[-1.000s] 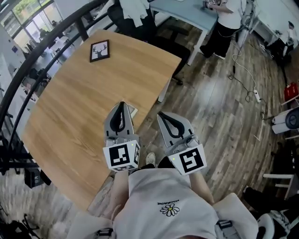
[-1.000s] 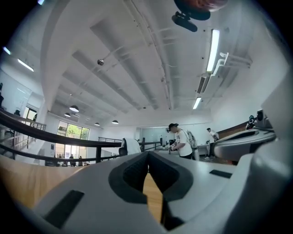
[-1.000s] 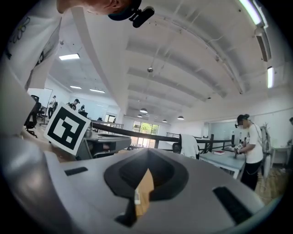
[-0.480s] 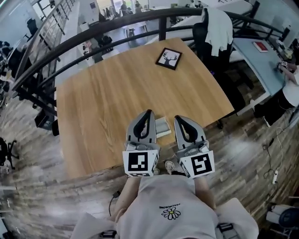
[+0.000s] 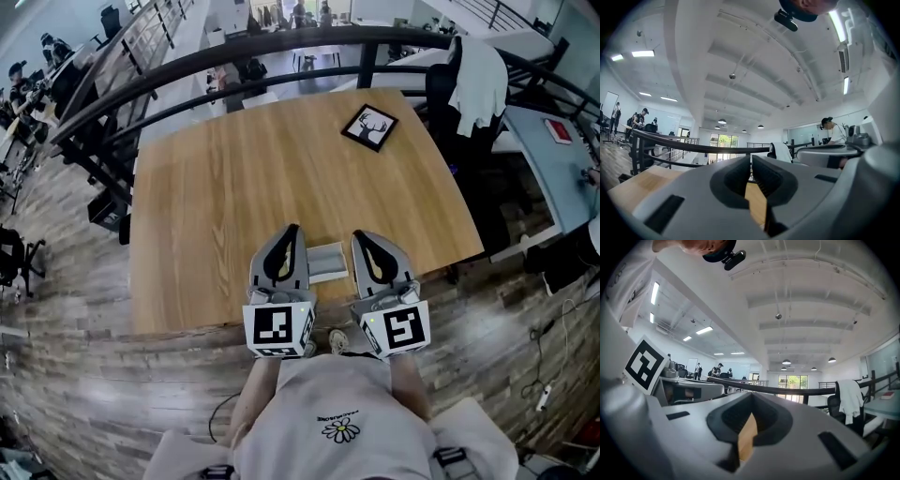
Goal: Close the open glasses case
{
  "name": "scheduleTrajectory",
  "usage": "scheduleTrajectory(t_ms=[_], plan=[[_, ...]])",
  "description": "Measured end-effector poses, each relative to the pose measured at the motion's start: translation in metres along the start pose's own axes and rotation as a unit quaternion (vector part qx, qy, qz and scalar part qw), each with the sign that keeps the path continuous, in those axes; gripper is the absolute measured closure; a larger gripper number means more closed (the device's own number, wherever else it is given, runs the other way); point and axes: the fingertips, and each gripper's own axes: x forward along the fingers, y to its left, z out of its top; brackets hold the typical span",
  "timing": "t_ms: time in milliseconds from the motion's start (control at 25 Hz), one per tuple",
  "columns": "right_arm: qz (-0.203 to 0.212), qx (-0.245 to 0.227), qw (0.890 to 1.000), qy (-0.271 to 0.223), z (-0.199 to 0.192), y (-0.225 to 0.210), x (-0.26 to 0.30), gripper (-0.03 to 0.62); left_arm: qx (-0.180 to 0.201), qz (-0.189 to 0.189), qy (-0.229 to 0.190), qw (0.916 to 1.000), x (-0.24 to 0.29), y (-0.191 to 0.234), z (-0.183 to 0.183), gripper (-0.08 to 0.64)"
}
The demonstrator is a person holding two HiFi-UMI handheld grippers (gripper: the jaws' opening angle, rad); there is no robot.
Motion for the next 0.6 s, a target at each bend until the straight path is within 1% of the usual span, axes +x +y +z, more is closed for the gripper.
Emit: scheduleTrajectory(t_ms=[280,400,440,520,600], plan=[[-0.01,-0.002,1.0,0.013,-0.01,-0.011,-0.007,0.584,0.005,-0.006,0.001,1.0,0.004,-0.005,0.001,0.54],[-0.017,-0.008,1.0,0.02,-0.012,-0.015,-0.011,0.584,-0.004,-0.012,-0.01,0.9999,0.005,-0.004,0.006,0.532],[-0.02,-0.008,1.0,0.021,-0.013,-0.017,-0.013,0.584,-0.01,-0.018,-0.008,0.9997,0.007,-0.004,0.006,0.502],[-0.025,-0.005,0.999,0.02,-0.013,-0.02,-0.014,0.584,-0.021,-0.036,0.003,0.9991,0.015,-0.004,0.003,0.41],[-0.027,-0.003,0.999,0.017,-0.012,-0.022,-0.013,0.584,-0.022,-0.046,0.013,0.9986,0.024,-0.003,-0.001,0.359]])
